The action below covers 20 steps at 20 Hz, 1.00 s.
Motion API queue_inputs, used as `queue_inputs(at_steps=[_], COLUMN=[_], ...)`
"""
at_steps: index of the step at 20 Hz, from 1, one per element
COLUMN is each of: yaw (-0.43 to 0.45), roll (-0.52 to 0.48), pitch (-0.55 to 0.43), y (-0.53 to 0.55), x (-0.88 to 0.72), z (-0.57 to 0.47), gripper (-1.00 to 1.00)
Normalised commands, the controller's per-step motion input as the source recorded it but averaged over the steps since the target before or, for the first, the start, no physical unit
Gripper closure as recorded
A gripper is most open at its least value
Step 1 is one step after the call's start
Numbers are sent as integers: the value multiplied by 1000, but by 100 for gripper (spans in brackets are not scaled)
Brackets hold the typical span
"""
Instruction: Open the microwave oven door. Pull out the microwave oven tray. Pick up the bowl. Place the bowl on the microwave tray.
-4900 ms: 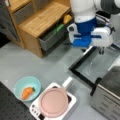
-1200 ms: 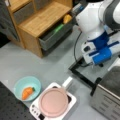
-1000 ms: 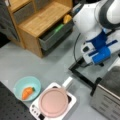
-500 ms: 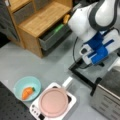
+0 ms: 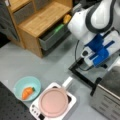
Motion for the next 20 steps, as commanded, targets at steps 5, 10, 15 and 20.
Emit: queue_inputs(at_steps=[5,10,15,20], yaw=[-1,-33,-84,-81], roll=[255,234,232,182], pitch=[41,53,63,46], y=[-65,-28,75,49], x=[120,133,167,165], z=[-83,-68,-62,-88], gripper=[-100,-100,-100,-100])
